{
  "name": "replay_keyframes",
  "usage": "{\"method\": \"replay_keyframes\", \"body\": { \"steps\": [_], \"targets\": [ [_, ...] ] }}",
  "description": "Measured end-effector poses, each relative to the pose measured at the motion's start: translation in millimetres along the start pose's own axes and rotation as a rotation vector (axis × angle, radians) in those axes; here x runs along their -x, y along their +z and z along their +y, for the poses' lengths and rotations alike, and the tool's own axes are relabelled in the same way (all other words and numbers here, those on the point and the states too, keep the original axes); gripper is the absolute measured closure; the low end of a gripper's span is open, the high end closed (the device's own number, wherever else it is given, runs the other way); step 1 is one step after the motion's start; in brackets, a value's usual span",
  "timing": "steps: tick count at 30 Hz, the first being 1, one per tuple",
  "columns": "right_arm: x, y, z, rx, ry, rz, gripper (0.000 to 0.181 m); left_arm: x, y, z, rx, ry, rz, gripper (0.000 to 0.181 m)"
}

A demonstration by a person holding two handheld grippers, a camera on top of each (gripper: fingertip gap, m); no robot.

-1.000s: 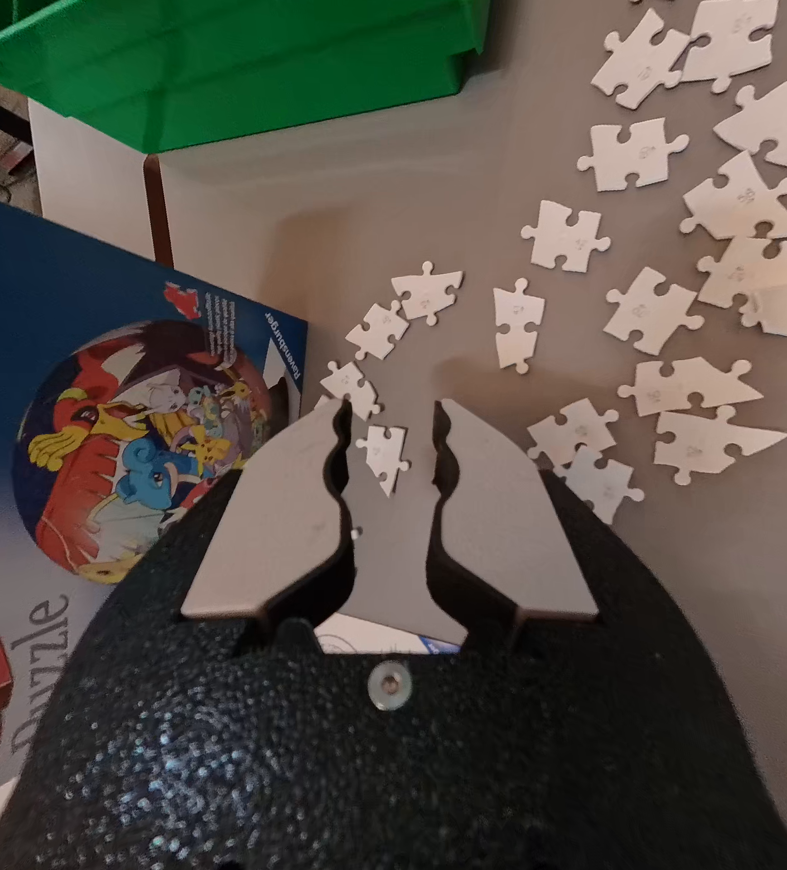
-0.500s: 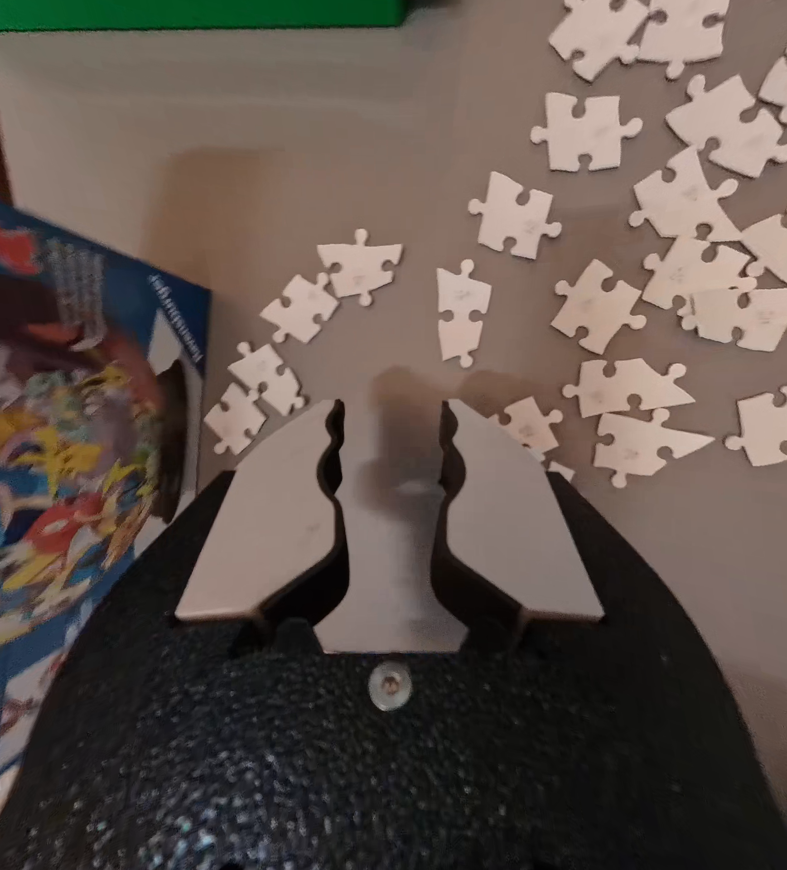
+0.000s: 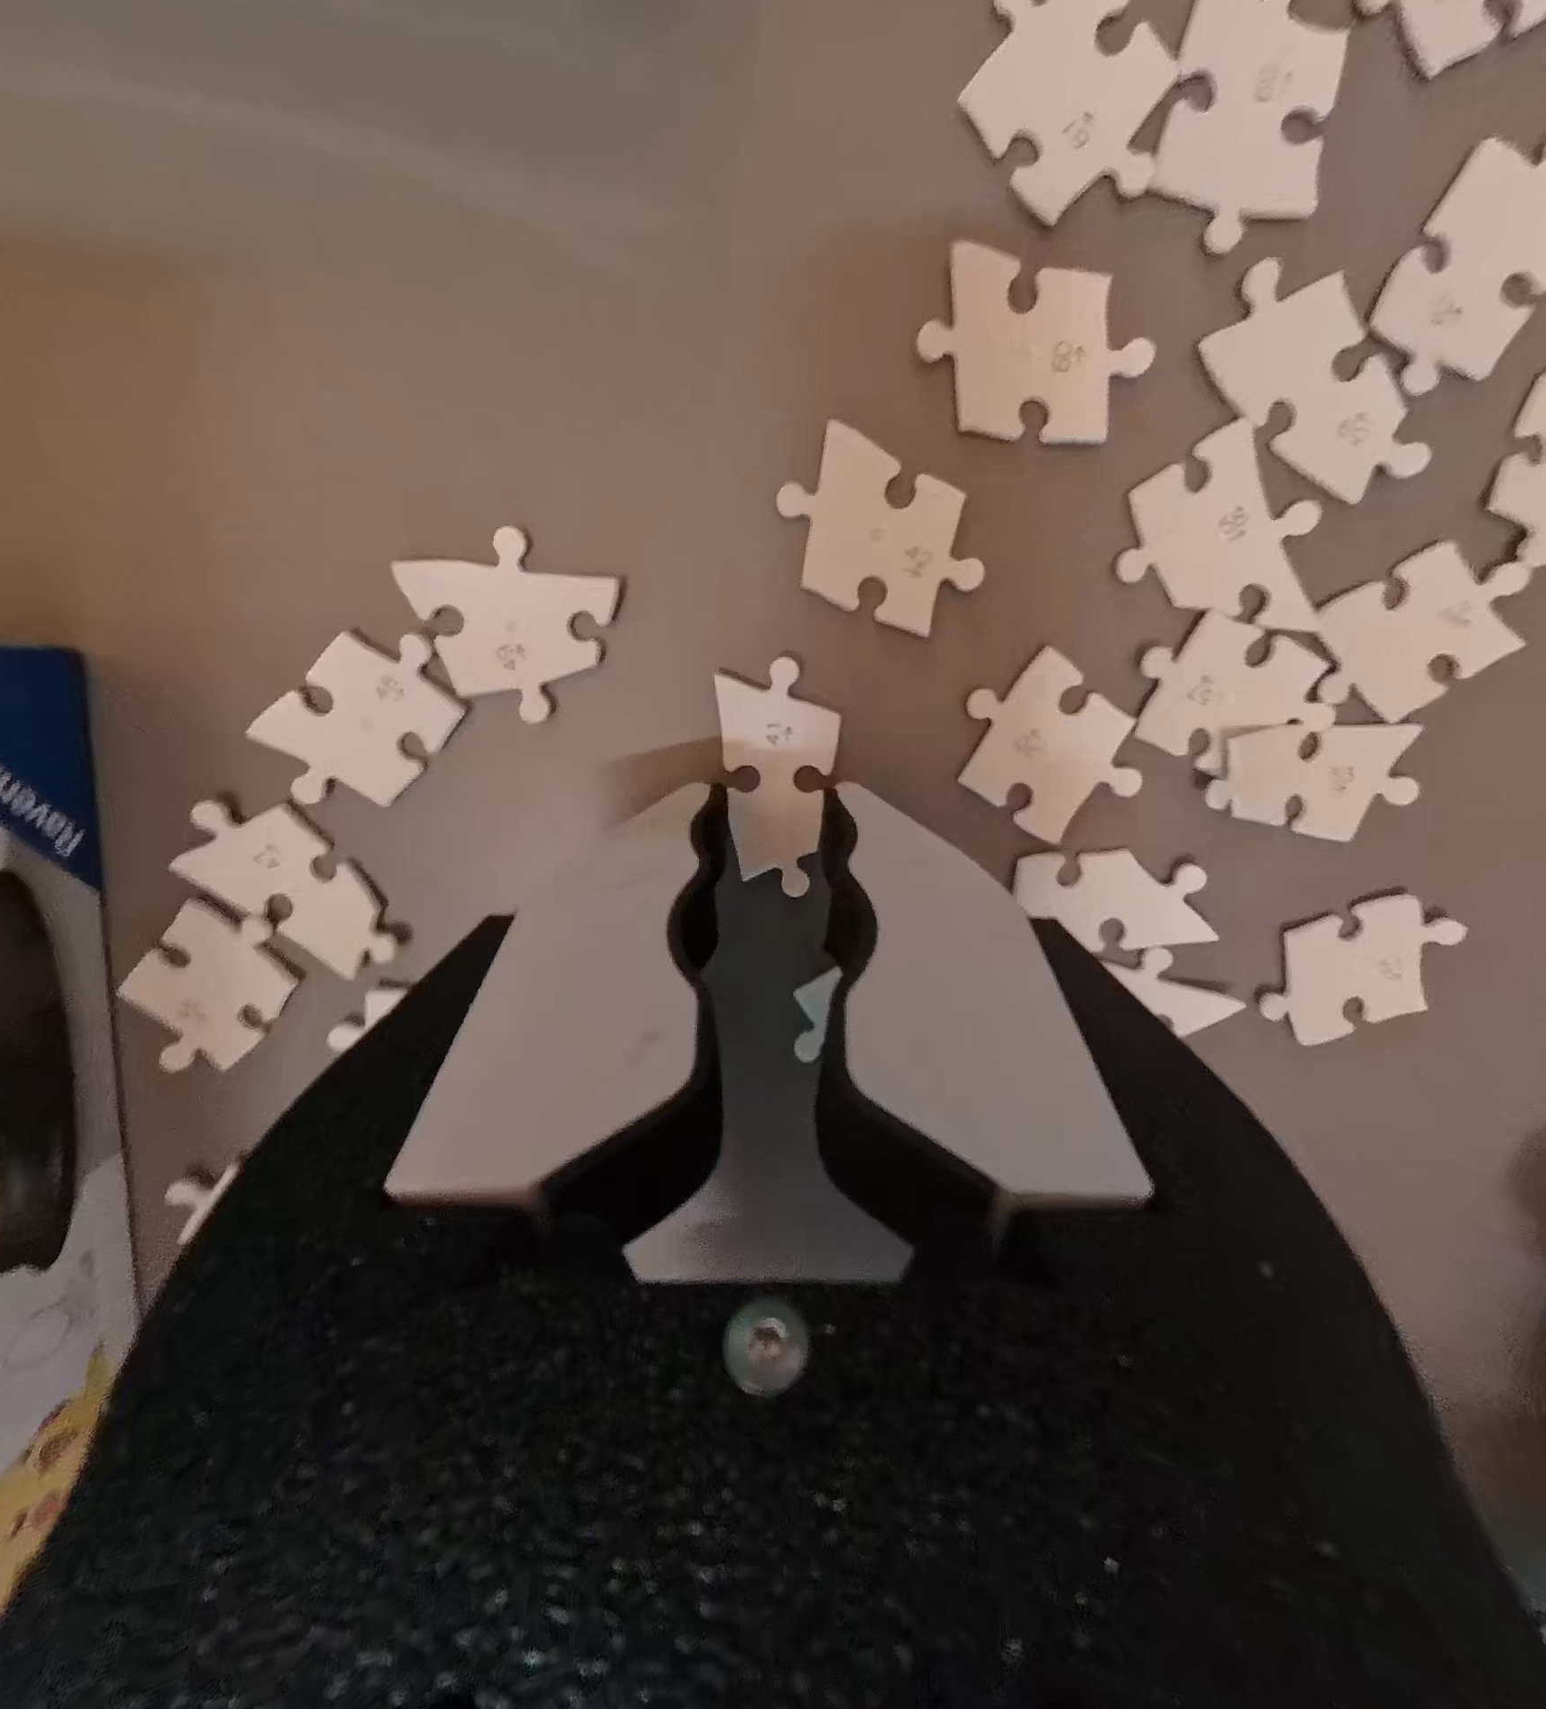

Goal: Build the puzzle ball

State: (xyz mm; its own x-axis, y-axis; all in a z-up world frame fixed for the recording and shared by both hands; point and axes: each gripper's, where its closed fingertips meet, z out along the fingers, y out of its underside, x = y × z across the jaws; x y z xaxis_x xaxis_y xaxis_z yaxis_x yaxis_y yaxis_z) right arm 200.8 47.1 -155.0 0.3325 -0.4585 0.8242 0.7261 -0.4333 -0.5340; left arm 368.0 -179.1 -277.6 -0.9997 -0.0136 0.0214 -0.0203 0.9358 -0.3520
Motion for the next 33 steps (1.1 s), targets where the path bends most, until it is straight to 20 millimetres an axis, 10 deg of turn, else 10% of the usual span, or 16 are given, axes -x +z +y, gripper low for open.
{"method": "replay_keyframes", "body": {
  "steps": [1, 5, 9, 12, 15, 19, 22, 26, 33],
  "targets": [
    [0.3, 0.1, -0.2, 0.0, 0.0, -0.001, 0.176, 3.0, -2.5, 2.5, 0.002, -0.001, -0.031, 0.163],
    [0.2, 0.0, 0.0, 0.002, -0.007, 0.001, 0.176, 8.8, -52.0, -1.9, -0.115, -0.041, -0.139, 0.162],
    [0.2, -0.1, 0.2, 0.006, -0.018, 0.005, 0.176, -6.5, -167.6, 8.8, -0.341, -0.261, -0.302, 0.162],
    [1.5, 0.4, -0.9, 0.006, -0.034, 0.005, 0.176, -39.4, -247.8, 62.2, -0.445, -0.409, -0.512, 0.162],
    [1.6, 0.4, -1.1, 0.011, -0.051, 0.01, 0.176, -82.5, -287.1, 154.9, -0.433, -0.625, -0.761, 0.162],
    [2.7, -0.7, -3.2, 0.013, -0.1, 0.016, 0.176, -166.2, -246.9, 255.2, -0.438, -1.017, -0.757, 0.162],
    [6.9, -1.5, -8.8, 0.002, -0.149, 0.012, 0.176, -212.0, -187.0, 292.8, -0.431, -1.226, -0.668, 0.163],
    [14.1, -2.2, -19.0, -0.026, -0.225, 0.002, 0.176, -233.5, -134.8, 308.3, -0.438, -1.363, -0.623, 0.163],
    [25.1, -4.6, -32.5, -0.06, -0.322, -0.006, 0.175, -231.9, -113.0, 300.3, -0.505, -1.397, -0.621, 0.163]
  ]
}}
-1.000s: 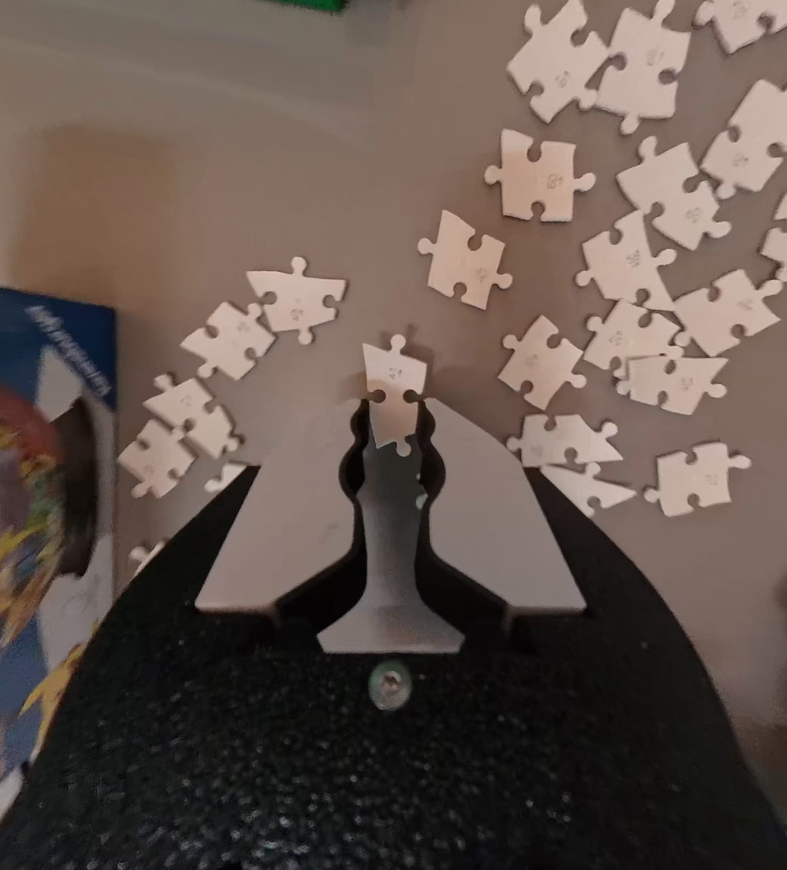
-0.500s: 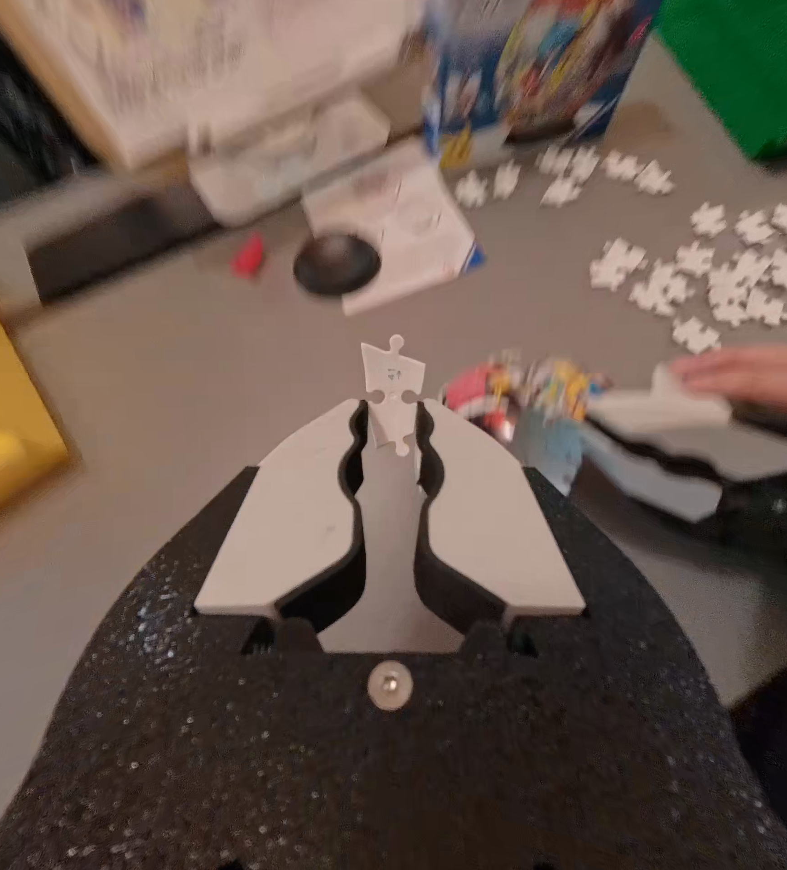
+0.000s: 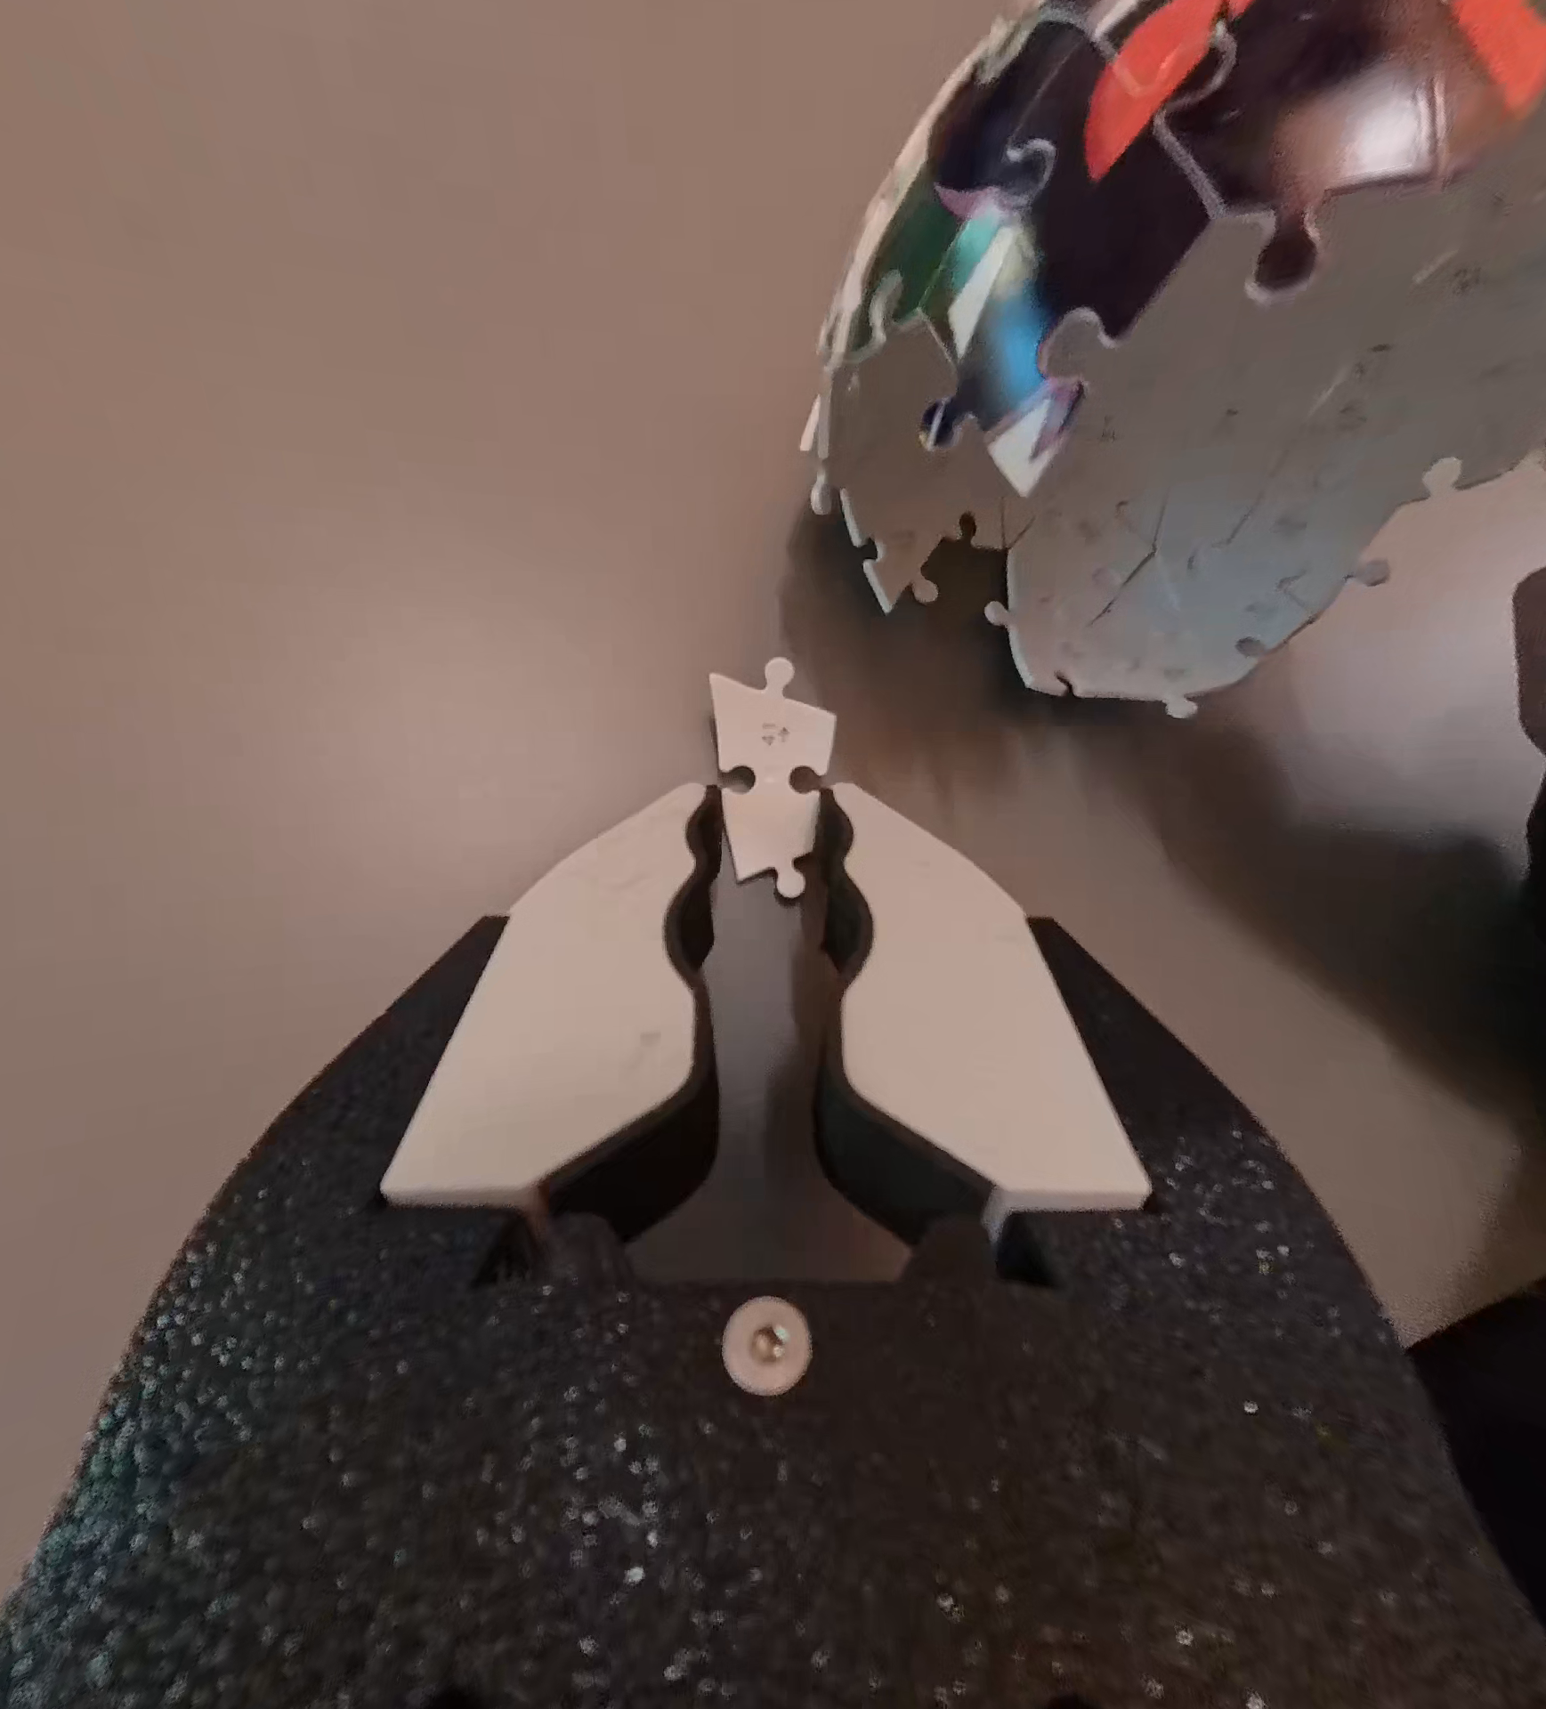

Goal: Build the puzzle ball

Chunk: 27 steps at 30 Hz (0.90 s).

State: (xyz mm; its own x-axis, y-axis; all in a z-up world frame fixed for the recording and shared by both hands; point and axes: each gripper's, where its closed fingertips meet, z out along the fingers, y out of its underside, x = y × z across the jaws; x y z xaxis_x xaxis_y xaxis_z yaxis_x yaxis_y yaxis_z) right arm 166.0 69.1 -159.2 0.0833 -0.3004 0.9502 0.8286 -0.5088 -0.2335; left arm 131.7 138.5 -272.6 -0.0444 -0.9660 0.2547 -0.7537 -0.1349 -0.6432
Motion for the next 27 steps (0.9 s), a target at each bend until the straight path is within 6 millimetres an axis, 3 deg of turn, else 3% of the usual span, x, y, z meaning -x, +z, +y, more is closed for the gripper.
{"method": "replay_keyframes", "body": {
  "steps": [14, 20, 27],
  "targets": [
    [-1.5, -2.3, 5.5, 0.015, 0.033, 0.009, 0.175, -7.1, 1.3, 5.6, -0.002, 0.188, -0.05, 0.163],
    [-0.6, -2.3, 3.2, 0.008, 0.03, 0.007, 0.175, -27.4, -4.4, -12.0, -0.142, 0.295, -0.015, 0.163],
    [-0.2, -2.7, 2.7, 0.006, 0.039, 0.005, 0.175, -33.0, 9.5, -21.0, -0.149, 0.391, -0.056, 0.163]
  ]
}}
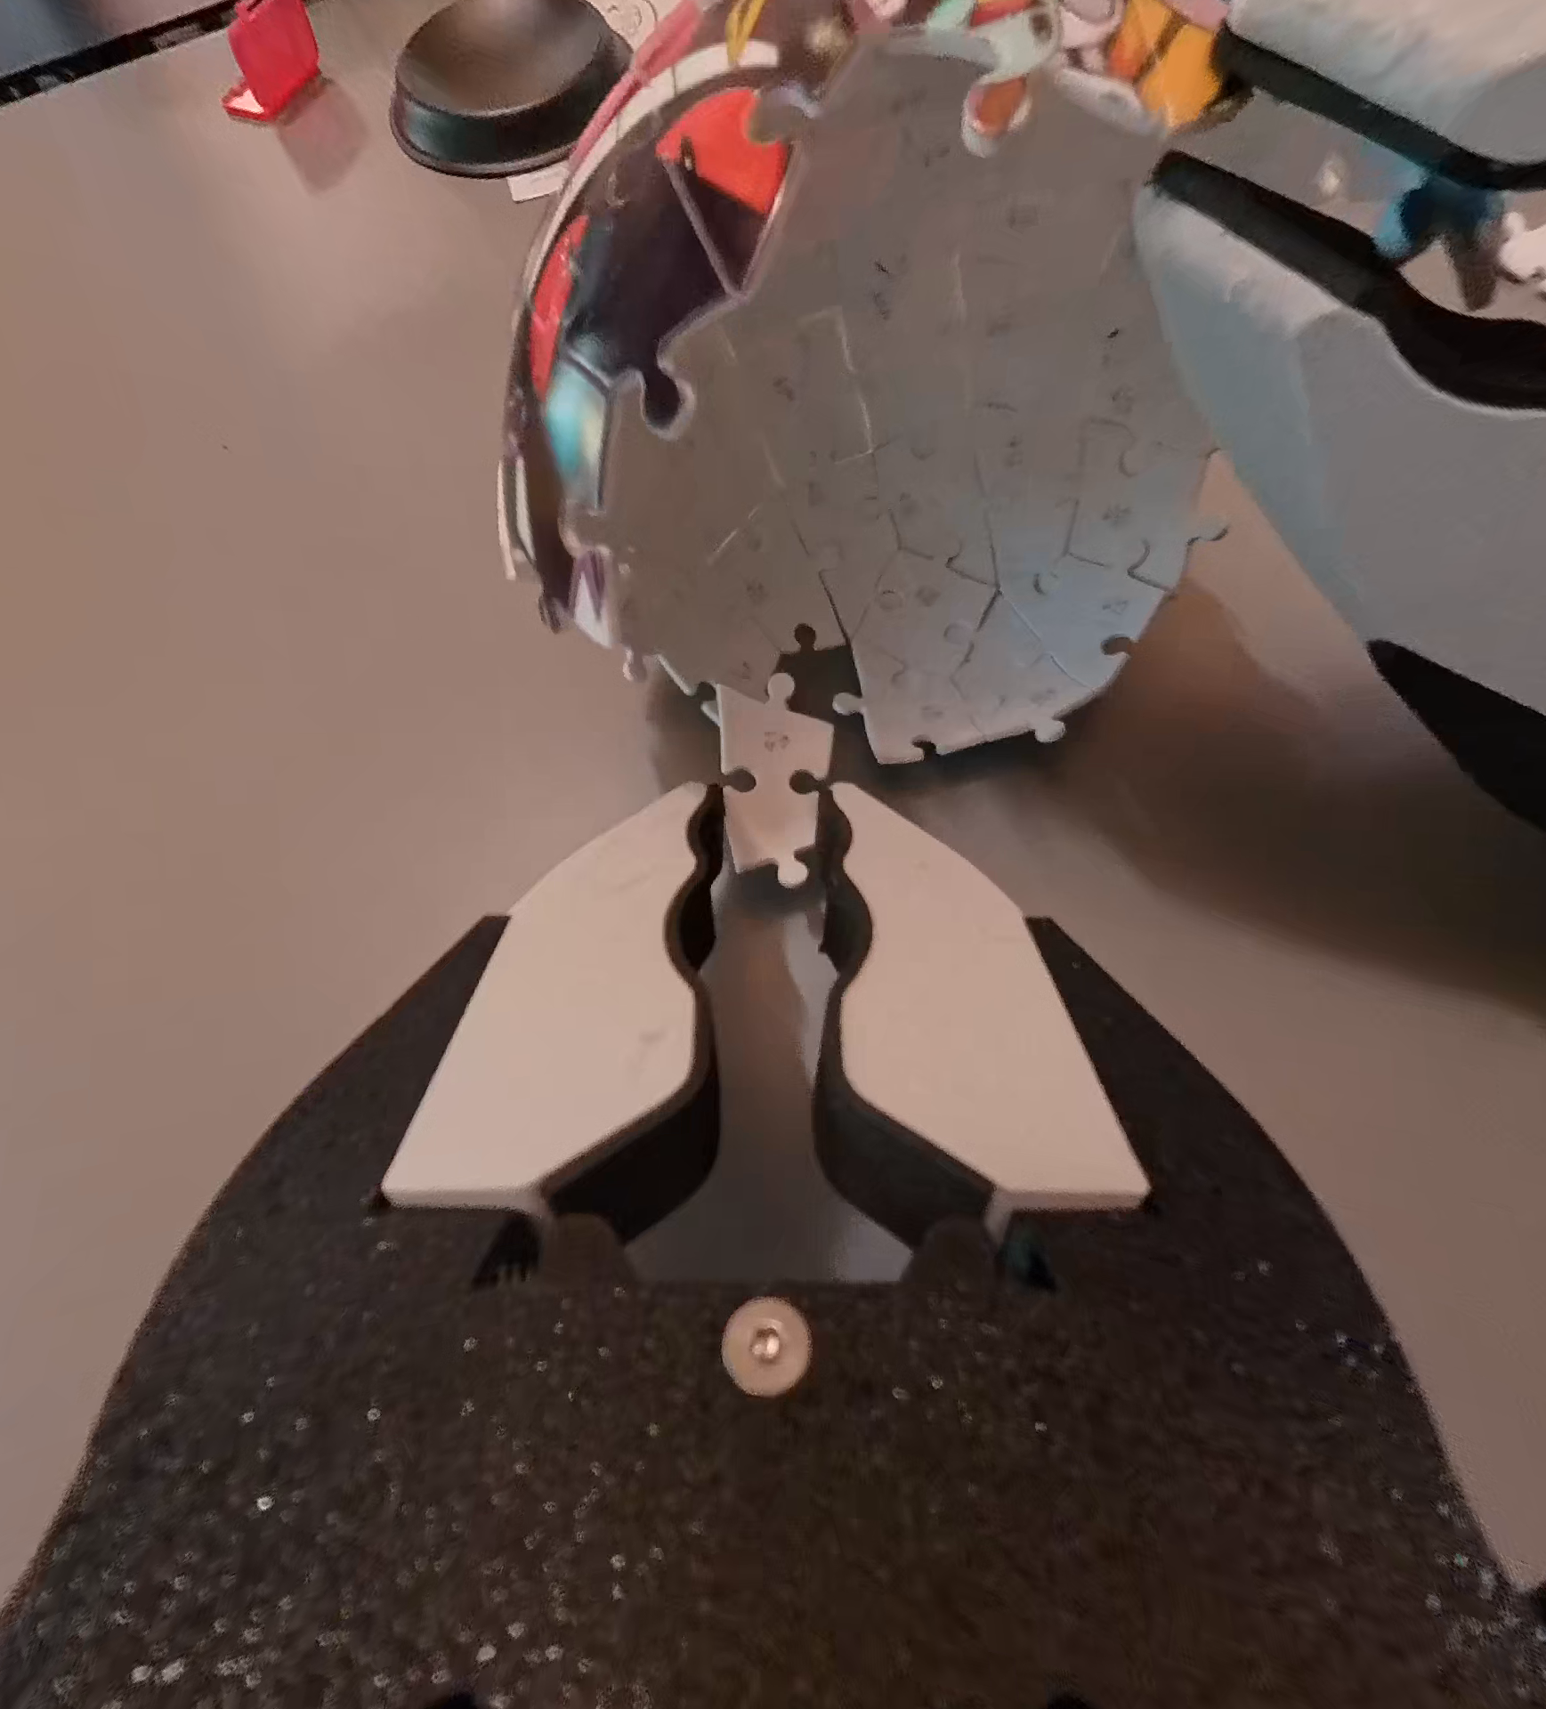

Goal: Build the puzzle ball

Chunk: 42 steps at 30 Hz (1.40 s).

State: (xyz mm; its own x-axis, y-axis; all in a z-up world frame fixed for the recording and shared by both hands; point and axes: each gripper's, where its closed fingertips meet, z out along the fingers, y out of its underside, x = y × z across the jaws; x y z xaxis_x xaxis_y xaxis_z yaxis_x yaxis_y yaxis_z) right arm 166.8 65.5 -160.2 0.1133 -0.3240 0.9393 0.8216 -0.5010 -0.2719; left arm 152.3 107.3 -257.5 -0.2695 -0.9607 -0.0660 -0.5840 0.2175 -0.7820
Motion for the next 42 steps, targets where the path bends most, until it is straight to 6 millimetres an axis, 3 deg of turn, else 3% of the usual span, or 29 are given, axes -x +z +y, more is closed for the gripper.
{"method": "replay_keyframes", "body": {
  "steps": [23, 26, 33, 35, 39, 42],
  "targets": [
    [-1.0, -0.4, 2.1, 0.006, 0.026, 0.003, 0.175, -2.7, 10.1, -7.2, 0.006, 0.067, -0.002, 0.163],
    [-1.3, -0.4, 2.4, 0.007, 0.026, 0.003, 0.175, -2.3, 2.6, 0.1, 0.02, 0.14, 0.045, 0.163],
    [-1.3, -0.3, 2.3, 0.004, 0.032, 0.002, 0.175, -0.8, -31.6, 39.5, 0.126, 0.386, 0.384, 0.163],
    [-1.4, -0.2, 2.4, 0.005, 0.032, 0.002, 0.175, 5.5, -32.8, 47.5, 0.155, 0.42, 0.415, 0.161],
    [-1.5, -0.5, 2.6, 0.006, 0.027, 0.003, 0.175, 27.4, -30.2, 46.3, 0.156, 0.383, 0.339, 0.137],
    [-1.6, -0.5, 2.4, 0.005, 0.027, 0.002, 0.175, 45.1, -34.1, 49.9, 0.174, 0.346, 0.258, 0.139]
  ]
}}
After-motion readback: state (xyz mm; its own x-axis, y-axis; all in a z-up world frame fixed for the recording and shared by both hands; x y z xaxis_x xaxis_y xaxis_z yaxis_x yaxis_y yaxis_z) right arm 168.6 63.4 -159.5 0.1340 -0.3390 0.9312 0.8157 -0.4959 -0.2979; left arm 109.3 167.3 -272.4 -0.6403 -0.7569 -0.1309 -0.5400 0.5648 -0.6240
